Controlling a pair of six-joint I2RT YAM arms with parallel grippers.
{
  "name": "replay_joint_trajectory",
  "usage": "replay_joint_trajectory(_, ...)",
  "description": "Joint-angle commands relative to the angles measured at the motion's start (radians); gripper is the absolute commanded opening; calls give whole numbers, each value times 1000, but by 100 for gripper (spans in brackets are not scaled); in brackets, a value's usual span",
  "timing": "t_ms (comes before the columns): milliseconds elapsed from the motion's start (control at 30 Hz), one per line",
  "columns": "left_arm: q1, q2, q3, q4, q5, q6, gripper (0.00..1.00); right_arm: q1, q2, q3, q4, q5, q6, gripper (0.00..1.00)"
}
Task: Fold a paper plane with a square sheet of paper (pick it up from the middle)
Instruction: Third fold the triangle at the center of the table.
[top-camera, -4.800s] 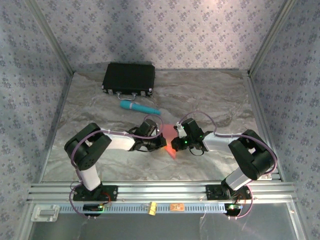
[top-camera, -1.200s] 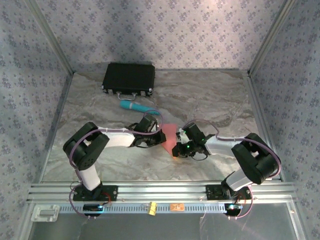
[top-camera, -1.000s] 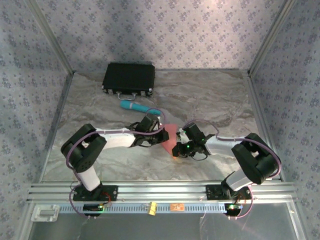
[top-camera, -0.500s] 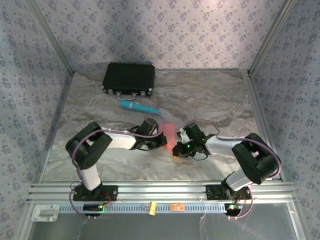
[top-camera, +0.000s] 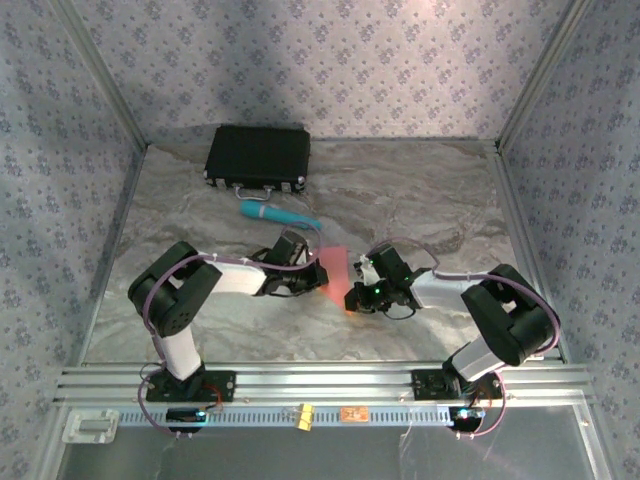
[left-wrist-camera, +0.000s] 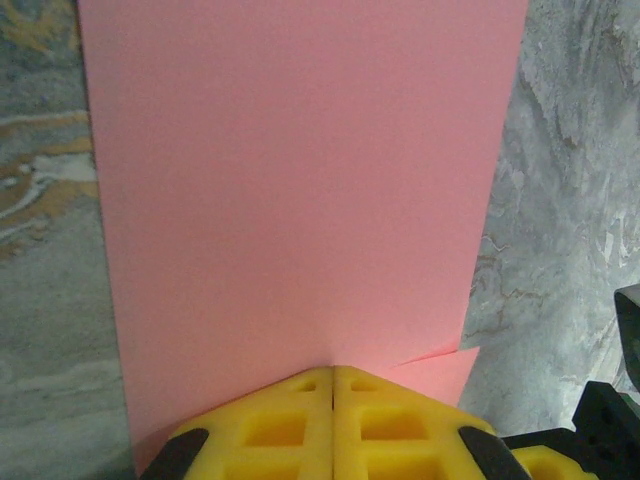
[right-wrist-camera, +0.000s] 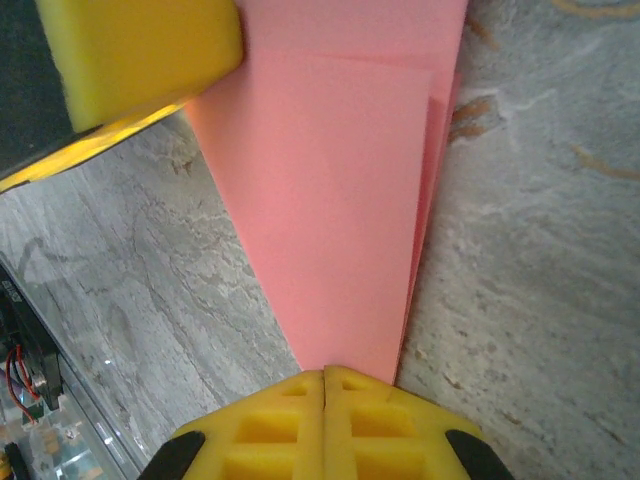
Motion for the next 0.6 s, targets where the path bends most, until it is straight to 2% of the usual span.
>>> replay_joint_trajectory(0,37,22,7,-102,-64,45,4,-3,27,-37,-134,58,6,0)
replay_joint_trajectory(100,42,-1,-22,-108,-103,47,4,-4,18,-39,-140,58,6,0)
replay_joint_trajectory(267,46,33,-2,-80,-2,88,1,9,-54,12,-108,-43,25,0)
replay_joint_trajectory(333,44,45,3,-75,7,88,1,28,-73,81,-163,-24,23,0)
replay_joint_trajectory(367,44,50,6,-75,11,91,1,31,-69,106,-182,-14,-16,0)
replay_joint_trajectory(567,44,48,9,-85,7,96,0,44,55,221,-178,6,-23,0)
